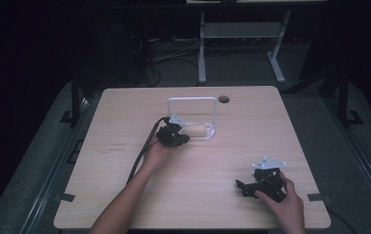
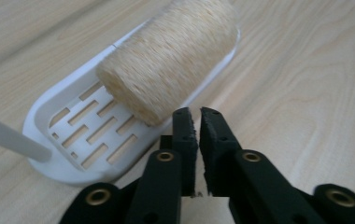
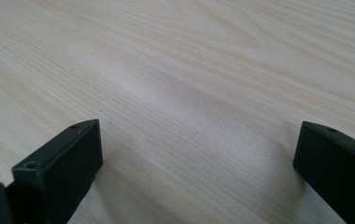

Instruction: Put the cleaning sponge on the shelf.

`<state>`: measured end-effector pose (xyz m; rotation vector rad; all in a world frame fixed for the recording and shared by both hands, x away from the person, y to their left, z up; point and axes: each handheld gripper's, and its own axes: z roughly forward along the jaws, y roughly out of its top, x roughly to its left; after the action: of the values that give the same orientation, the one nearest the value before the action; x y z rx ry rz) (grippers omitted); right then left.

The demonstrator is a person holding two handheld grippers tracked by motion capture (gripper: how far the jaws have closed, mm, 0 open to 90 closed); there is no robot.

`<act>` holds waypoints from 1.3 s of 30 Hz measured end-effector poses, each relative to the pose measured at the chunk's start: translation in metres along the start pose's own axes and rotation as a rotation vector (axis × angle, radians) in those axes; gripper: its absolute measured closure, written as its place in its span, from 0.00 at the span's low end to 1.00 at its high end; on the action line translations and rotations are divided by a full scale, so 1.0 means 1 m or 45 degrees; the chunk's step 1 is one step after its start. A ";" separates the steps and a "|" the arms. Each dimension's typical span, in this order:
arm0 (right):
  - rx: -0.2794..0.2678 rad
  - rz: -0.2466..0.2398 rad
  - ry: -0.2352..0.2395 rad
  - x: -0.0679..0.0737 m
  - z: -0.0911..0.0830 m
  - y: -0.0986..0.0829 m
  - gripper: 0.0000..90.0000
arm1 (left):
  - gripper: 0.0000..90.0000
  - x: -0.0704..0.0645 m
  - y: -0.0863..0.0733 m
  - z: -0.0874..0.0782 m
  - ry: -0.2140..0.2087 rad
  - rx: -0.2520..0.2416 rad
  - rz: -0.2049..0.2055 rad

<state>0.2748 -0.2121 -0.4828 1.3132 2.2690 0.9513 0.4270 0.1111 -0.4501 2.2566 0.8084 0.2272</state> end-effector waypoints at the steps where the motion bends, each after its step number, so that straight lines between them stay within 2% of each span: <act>1: 0.000 0.000 0.000 0.000 0.000 0.000 0.01 | 0.86 -0.001 -0.001 -0.002 -0.003 -0.004 -0.005; 9: 0.000 0.000 0.000 0.000 0.000 0.000 0.01 | 0.62 -0.002 -0.008 -0.013 0.006 -0.025 -0.019; 10: 0.000 0.000 0.000 0.000 0.000 0.000 0.01 | 0.62 -0.001 -0.009 -0.015 0.003 -0.020 -0.017; 18: 0.001 -0.001 0.000 0.000 0.000 0.000 0.01 | 0.30 -0.005 -0.019 -0.030 0.014 -0.041 -0.039; 19: 0.001 0.000 0.000 0.000 0.000 0.000 0.01 | 0.30 -0.005 -0.020 -0.032 0.010 -0.037 -0.036; 21: 0.001 -0.001 -0.001 0.000 0.000 0.000 0.01 | 0.23 -0.008 -0.023 -0.038 0.018 -0.044 -0.038; 28: 0.001 0.000 0.000 0.000 0.000 0.000 0.01 | 0.19 -0.013 -0.033 -0.053 0.034 -0.056 -0.017; 29: 0.001 0.000 0.000 0.000 0.000 0.000 0.01 | 0.19 -0.014 -0.038 -0.057 0.032 -0.066 -0.029; 36: 0.000 0.000 0.000 0.000 0.000 0.000 0.01 | 0.19 -0.018 -0.053 -0.071 0.048 -0.089 -0.023; 39: 0.001 -0.001 0.000 0.000 0.000 0.000 0.01 | 0.19 -0.020 -0.062 -0.082 0.063 -0.109 -0.022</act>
<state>0.2748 -0.2122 -0.4827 1.3128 2.2696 0.9504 0.3497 0.1800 -0.4312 2.1709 0.8280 0.3046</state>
